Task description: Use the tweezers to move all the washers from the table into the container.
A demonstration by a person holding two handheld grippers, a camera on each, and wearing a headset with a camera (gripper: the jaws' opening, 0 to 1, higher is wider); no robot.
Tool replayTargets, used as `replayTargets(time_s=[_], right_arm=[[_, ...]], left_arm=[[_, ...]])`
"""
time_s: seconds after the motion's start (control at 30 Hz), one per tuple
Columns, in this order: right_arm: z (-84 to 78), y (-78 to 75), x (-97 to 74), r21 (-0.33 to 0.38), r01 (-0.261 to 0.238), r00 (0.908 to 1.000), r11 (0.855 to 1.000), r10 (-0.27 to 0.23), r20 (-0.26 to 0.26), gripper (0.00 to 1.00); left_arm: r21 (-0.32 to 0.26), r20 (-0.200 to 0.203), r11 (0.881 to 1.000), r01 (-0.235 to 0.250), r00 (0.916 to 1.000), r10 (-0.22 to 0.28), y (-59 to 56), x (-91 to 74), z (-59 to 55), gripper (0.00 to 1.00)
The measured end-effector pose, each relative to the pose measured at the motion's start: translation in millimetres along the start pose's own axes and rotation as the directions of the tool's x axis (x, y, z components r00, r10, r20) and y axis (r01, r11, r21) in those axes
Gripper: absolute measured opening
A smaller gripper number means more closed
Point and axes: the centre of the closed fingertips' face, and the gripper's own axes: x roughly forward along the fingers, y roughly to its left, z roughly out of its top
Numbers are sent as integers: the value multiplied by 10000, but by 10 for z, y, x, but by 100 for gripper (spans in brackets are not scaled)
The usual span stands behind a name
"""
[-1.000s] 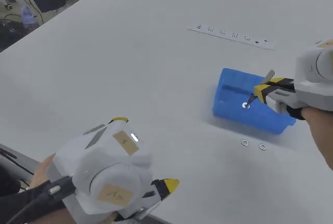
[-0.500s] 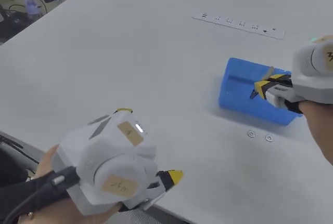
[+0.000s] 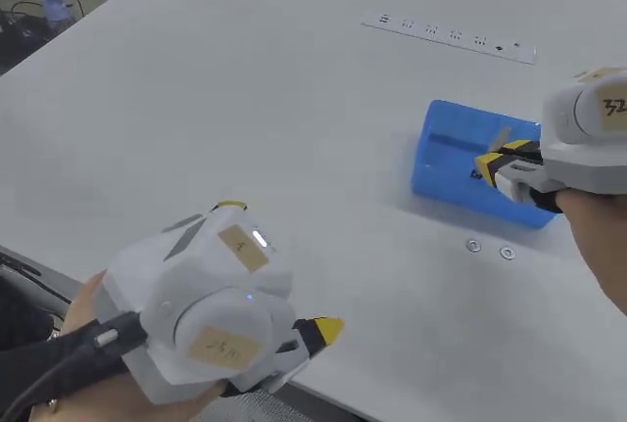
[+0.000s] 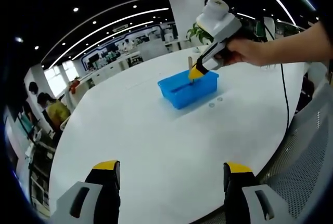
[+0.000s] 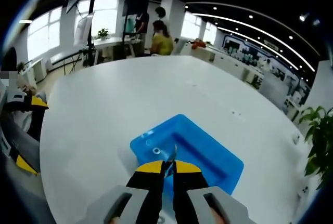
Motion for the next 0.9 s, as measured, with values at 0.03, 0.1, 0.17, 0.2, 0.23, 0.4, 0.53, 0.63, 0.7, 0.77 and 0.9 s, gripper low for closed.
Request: replayTargets(time_s=[0.03, 0.1, 0.17, 0.2, 0.23, 0.4, 0.53, 0.63, 0.7, 0.77, 0.9], right_arm=[[-20, 3, 6, 12, -11, 10000, 10000, 11, -64, 2], [-27, 7, -1, 3, -6, 10000, 10000, 6, -44, 2], [-28, 3, -2, -2, 0, 10000, 10000, 0, -32, 2], [-29, 2, -4, 14, -11, 10000, 10000, 11, -38, 2], [-31, 0, -6, 53, -24, 10000, 10000, 24, -65, 2], [-32, -17, -7, 213, -27, 10000, 9998, 28, -42, 2], [-23, -28, -12, 440, -96, 10000, 9990, 97, -21, 2], [-12, -37, -21, 535, -118, 9999, 9985, 116, 38, 2], [-3, -47, -32, 574, -86, 9999, 9983, 83, 58, 2], [36, -76, -68, 636, 6, 9998, 9980, -18, 190, 2], [98, -90, -148, 641, 89, 9990, 9979, -116, 432, 2]], left_arm=[[7, 4, 10000, -1, 10000, 1, 0, -1, 1, 84], [18, -9, 10000, -1, 10000, 1, -2, -1, -2, 83], [21, -33, 10000, 6, 10000, -6, -4, 0, -5, 83], [26, -33, 10000, 8, 10000, -8, -5, 1, -5, 83], [39, -41, 10000, 3, 10000, -3, -5, 1, -5, 83], [47, -69, 10000, 17, 10000, -17, -7, -2, -9, 84], [-75, 19, 10000, -28, 10000, 28, 11, -8, 4, 84], [-28, -18, 10000, -46, 10000, 46, 12, -8, -1, 83], [-26, -25, 10000, -18, 10000, 18, 7, -6, -2, 83], [-44, -16, 10000, 20, 10000, -20, 1, -7, 0, 84], [-171, 78, 9998, 50, 10000, -48, 2, -12, 16, 86]])
